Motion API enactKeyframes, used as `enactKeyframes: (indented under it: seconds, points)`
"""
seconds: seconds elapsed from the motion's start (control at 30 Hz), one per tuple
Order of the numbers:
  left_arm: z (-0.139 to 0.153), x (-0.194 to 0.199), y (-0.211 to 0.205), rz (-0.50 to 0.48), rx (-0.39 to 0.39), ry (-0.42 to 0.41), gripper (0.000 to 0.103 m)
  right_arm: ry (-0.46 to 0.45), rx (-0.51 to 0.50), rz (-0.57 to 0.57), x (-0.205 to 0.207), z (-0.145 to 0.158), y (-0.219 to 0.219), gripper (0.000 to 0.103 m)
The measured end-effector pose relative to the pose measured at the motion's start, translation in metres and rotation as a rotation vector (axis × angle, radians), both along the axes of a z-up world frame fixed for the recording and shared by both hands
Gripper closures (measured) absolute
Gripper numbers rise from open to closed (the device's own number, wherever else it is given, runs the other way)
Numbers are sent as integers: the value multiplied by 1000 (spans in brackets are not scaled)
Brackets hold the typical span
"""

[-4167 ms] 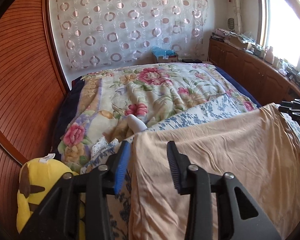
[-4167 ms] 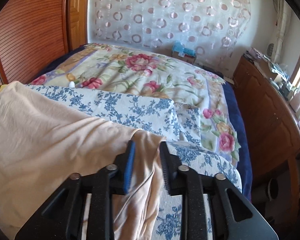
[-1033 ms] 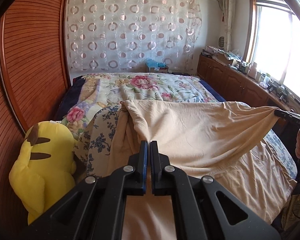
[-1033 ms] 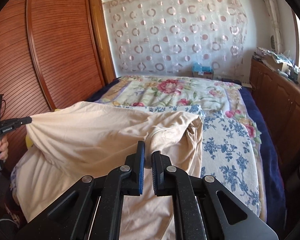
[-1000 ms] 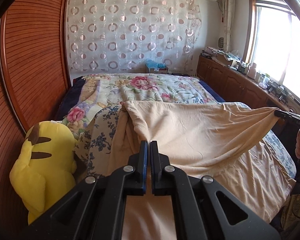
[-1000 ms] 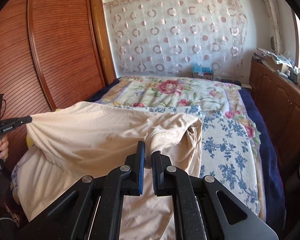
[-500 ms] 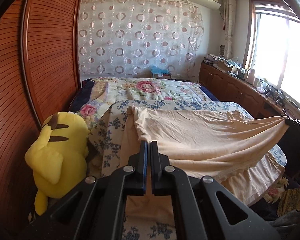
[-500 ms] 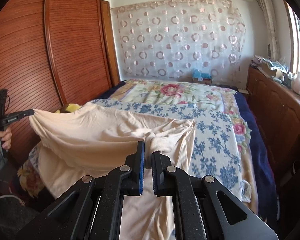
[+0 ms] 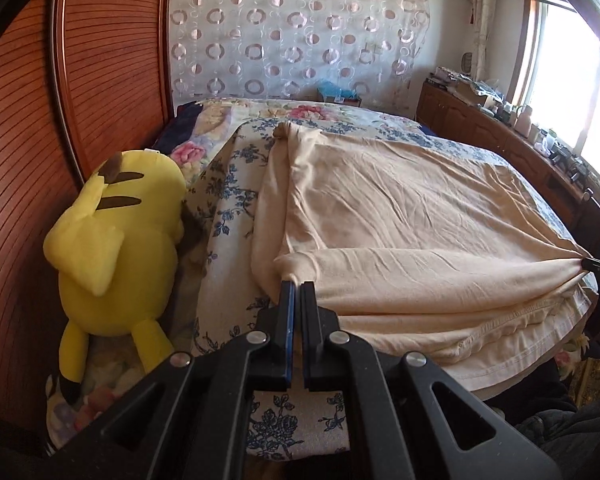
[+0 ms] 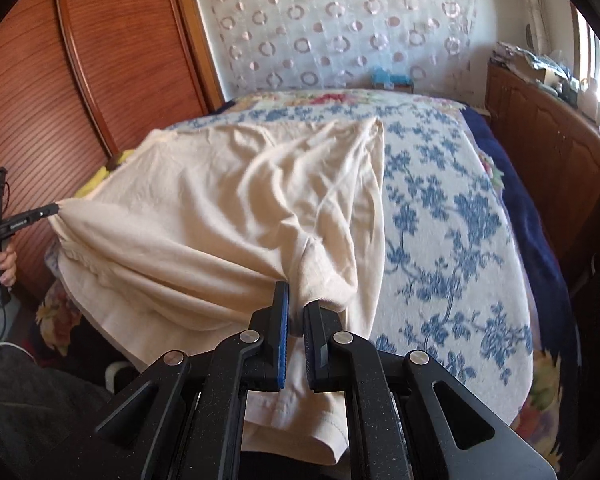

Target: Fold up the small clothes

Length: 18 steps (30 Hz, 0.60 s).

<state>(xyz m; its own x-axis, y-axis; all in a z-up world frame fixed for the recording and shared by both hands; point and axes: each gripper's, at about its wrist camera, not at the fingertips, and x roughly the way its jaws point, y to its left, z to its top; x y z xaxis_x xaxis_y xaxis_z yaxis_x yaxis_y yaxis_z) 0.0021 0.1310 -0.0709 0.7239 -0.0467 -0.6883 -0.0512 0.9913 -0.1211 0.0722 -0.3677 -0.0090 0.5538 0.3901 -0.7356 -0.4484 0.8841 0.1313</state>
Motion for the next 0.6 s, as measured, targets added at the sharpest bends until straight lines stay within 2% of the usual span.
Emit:
enactKeyframes:
  seconds: [0.33,0.6]
  points:
    - [-5,1,-4,24,-4,19,102,19,0,-17,0,-12,-4,97]
    - [-1,-1,-6,25,16,14,102,-8,-19,-20,-4,-5,-1,95]
